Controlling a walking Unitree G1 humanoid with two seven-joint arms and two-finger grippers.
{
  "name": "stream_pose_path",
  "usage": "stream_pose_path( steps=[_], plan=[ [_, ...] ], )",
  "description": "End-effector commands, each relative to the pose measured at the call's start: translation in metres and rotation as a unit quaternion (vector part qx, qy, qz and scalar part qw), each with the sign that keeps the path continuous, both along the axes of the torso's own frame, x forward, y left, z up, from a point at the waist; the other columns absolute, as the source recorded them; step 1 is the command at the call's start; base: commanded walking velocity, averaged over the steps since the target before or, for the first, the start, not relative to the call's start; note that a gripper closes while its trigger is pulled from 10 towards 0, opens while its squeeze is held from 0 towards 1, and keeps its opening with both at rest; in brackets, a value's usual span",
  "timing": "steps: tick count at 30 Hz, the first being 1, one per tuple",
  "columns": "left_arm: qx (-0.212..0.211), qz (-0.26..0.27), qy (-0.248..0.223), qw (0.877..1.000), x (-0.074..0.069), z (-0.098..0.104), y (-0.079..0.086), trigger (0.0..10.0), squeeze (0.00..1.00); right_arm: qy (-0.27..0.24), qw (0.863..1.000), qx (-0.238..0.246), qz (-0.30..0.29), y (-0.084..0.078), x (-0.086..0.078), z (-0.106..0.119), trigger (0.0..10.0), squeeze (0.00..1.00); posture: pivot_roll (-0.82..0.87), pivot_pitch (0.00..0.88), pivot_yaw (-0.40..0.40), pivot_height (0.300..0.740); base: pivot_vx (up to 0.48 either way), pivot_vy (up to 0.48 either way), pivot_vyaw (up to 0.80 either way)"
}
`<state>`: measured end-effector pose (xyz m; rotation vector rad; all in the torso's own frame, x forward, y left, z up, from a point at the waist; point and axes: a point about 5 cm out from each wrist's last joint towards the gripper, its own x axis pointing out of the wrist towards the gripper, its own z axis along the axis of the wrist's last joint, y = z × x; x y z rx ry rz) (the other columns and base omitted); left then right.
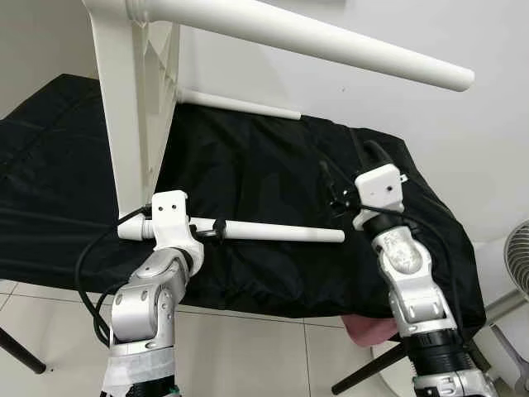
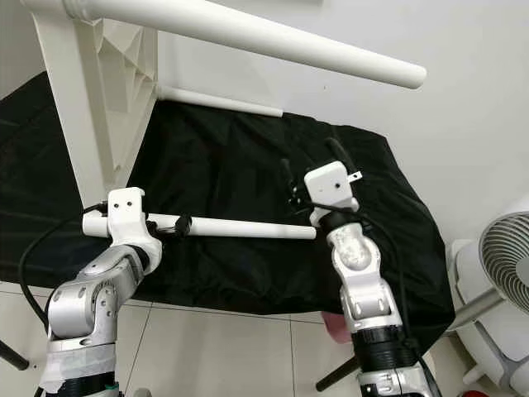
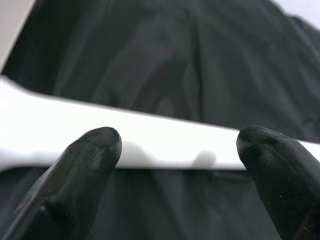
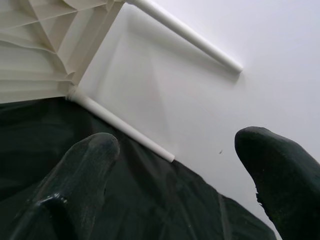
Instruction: Building children table
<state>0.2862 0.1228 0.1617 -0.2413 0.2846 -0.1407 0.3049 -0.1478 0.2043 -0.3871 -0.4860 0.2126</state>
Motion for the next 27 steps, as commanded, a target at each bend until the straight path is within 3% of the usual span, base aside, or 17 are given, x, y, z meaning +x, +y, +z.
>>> stream_pose_path(
  steps=[1, 3, 8, 14, 24, 27],
  plan=[
    [-0.033, -0.018, 0.023, 0.999, -0.011, -0.013, -0.015, 10.0, 0.00, -0.007, 1.000, 0.001, -0.007, -0.004, -0.001, 0.002, 10.0, 0.00, 0.02, 0.000, -0.101, 0.740, 0.000, 0.000, 0.00],
    [0.005, -0.057, -0.036, 0.998, -0.016, -0.005, -0.019, 10.0, 0.00, 0.010, 1.000, 0.028, -0.010, -0.008, -0.004, -0.007, 10.0, 0.00, 0.03, 0.000, -0.111, 0.740, 0.000, 0.000, 0.00],
    [0.022, -0.086, -0.069, 0.994, -0.020, 0.001, -0.024, 10.0, 0.00, 0.028, 0.998, 0.052, -0.009, -0.007, -0.006, -0.018, 10.0, 0.00, 0.04, 0.000, -0.111, 0.740, 0.000, 0.000, 0.00],
    [0.023, -0.090, -0.079, 0.992, -0.018, 0.003, -0.023, 10.0, 0.00, 0.046, 0.997, 0.066, -0.008, -0.001, -0.009, -0.030, 10.0, 0.00, 0.04, 0.000, -0.106, 0.740, 0.000, 0.000, 0.00],
    [0.028, -0.092, -0.084, 0.992, -0.019, 0.002, -0.021, 10.0, 0.00, 0.064, 0.994, 0.085, -0.020, -0.005, -0.011, -0.038, 10.0, 0.00, 0.04, 0.000, -0.107, 0.740, 0.000, 0.000, 0.00],
    [0.049, -0.093, -0.095, 0.990, -0.021, -0.002, -0.019, 10.0, 0.00, 0.113, 0.985, 0.125, -0.031, -0.004, -0.016, -0.063, 10.0, 0.00, 0.05, 0.000, -0.110, 0.740, 0.000, 0.000, 0.00]
  ],
)
